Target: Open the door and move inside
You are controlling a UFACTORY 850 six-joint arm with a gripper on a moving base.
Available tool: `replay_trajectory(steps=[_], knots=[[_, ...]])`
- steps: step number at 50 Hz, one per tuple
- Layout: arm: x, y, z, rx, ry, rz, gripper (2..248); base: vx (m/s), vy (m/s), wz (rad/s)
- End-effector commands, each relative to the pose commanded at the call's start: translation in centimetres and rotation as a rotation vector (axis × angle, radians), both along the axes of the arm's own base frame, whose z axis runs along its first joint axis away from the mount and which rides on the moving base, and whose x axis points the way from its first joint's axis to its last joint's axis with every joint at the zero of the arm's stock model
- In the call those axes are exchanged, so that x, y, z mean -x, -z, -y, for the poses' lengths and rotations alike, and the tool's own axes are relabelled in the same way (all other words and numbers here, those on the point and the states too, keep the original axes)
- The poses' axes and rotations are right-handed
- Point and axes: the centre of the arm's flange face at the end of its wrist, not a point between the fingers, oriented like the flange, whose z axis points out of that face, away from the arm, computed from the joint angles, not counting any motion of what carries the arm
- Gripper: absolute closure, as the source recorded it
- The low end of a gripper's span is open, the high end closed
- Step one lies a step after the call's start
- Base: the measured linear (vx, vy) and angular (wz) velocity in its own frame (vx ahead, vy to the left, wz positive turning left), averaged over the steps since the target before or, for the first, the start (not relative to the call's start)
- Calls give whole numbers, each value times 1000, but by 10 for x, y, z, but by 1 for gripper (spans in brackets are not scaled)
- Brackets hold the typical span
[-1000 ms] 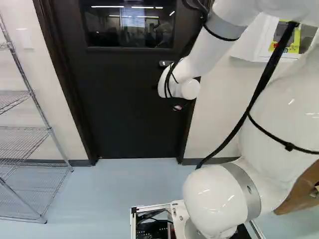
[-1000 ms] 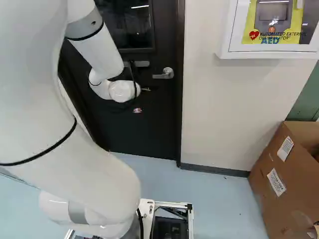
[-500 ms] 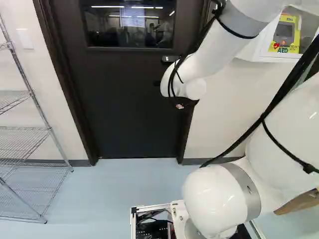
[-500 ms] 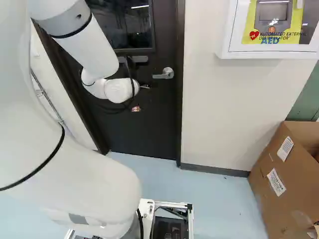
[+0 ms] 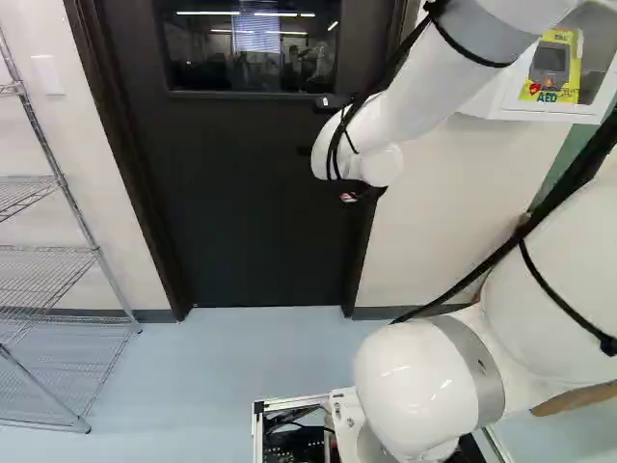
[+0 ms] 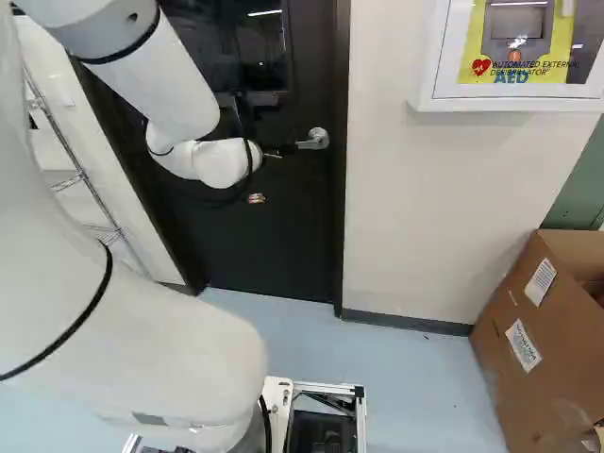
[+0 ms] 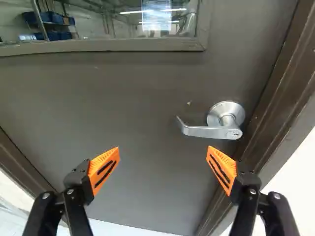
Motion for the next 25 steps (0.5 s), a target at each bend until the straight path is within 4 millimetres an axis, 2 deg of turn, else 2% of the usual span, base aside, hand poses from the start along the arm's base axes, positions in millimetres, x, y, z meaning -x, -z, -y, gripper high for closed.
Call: replay_trajectory(steps=[8, 25], knots=[[-6, -9, 1, -1, 3, 17, 3, 0, 0, 0], [-32, -25, 6, -1, 18, 5, 3, 0, 0, 0]])
